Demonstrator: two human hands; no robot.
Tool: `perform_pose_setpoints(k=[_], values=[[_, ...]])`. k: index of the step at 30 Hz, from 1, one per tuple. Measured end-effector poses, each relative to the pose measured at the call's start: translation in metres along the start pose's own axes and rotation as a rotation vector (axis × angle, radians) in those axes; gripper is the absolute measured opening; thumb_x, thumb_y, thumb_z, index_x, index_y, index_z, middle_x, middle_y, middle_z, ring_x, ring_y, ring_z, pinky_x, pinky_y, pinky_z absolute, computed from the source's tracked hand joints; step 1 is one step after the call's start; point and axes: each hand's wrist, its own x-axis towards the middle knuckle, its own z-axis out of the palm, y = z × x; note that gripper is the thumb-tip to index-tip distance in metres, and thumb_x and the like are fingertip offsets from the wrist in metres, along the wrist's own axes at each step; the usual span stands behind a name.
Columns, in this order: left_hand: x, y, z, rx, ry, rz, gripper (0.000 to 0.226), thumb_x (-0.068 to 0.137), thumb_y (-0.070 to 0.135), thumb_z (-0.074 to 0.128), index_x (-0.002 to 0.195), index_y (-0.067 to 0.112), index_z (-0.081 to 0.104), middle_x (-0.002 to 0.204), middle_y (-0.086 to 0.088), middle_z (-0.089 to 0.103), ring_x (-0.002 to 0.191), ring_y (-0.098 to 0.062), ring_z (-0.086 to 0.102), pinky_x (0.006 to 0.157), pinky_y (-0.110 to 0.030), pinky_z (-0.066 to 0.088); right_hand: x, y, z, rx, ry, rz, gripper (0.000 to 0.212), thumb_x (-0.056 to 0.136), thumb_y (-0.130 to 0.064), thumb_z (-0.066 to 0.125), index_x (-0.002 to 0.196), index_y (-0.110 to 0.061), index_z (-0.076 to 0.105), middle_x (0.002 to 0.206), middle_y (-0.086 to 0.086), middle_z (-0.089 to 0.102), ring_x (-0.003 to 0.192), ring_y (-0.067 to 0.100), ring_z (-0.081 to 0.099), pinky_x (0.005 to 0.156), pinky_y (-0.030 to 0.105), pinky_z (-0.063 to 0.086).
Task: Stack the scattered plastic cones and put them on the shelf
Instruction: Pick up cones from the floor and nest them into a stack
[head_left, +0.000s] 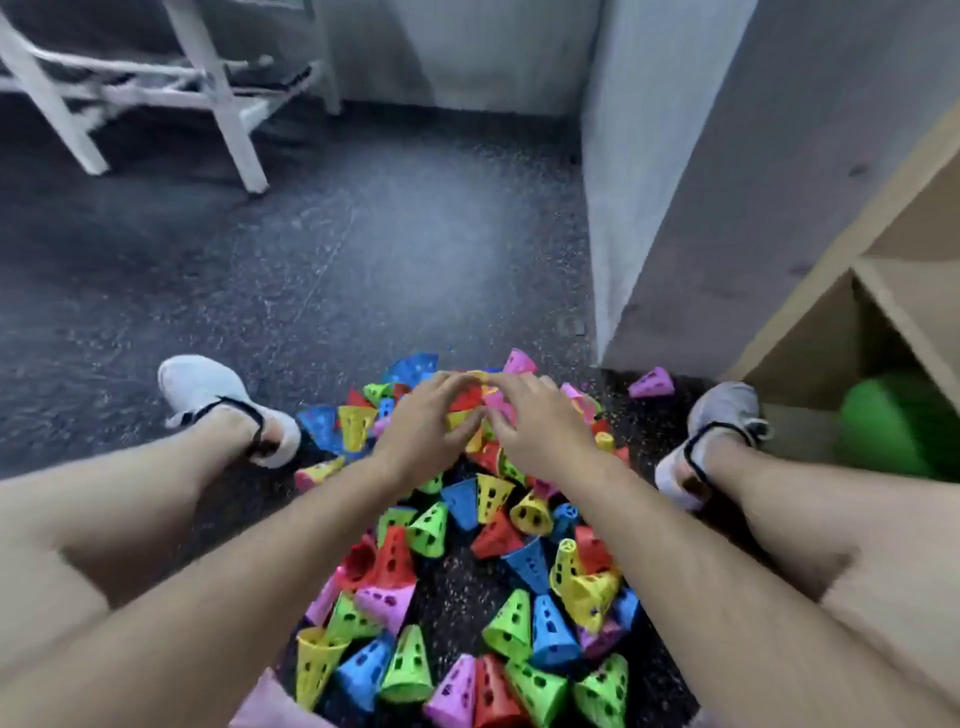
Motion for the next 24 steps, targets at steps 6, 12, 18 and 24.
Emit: perform_pose_setpoints(k=[6,12,18,24], values=[[-0.094,-0.095,0.02,0.144,-0.215,-0.362,0.041,0.096,0.045,0.061,0.131,0.023,0.064,0.125,0.002,0.063,0.119,-0.02,0.059,0.101,-0.042,0.047,-0.006,-0.024,0.118,-0.016,-0.378,-0.191,0.045,0.097,-0.034,0.052,0.141,-0.028,0.049,0.118,0.005,0.057,0.115,0.029,0.051,0.094,0.043,0.046],[-0.128,-0.109,0.037,0.324,-0.621,-0.364,0.047,0.092,0.047,0.065,0.131,0.022,0.059,0.125,-0.001,0.054,0.118,-0.023,0.052,0.1,-0.04,0.044,-0.008,-0.025,0.16,-0.086,-0.631,-0.323,0.046,0.095,-0.038,0.051,0.141,-0.033,0.048,0.12,0.002,0.055,0.117,0.025,0.05,0.085,0.036,0.043],[-0.154,-0.112,0.056,0.471,-0.826,-0.284,0.051,0.085,0.039,0.07,0.132,0.026,0.054,0.135,-0.003,0.042,0.117,-0.026,0.044,0.099,-0.041,0.044,-0.012,-0.023,0.181,-0.091,-0.716,-0.326,0.046,0.09,-0.039,0.057,0.135,-0.034,0.051,0.11,0.002,0.052,0.111,0.025,0.051,0.08,0.035,0.042],[-0.162,-0.121,0.073,0.688,-0.843,-0.052,0.059,0.093,0.032,0.062,0.148,0.033,0.042,0.149,-0.008,0.033,0.126,-0.029,0.038,0.099,-0.041,0.041,-0.044,-0.016,0.208,-0.029,-0.726,-0.32,0.042,0.088,-0.032,0.06,0.129,-0.026,0.052,0.108,-0.001,0.053,0.111,0.025,0.052,0.084,0.038,0.048]])
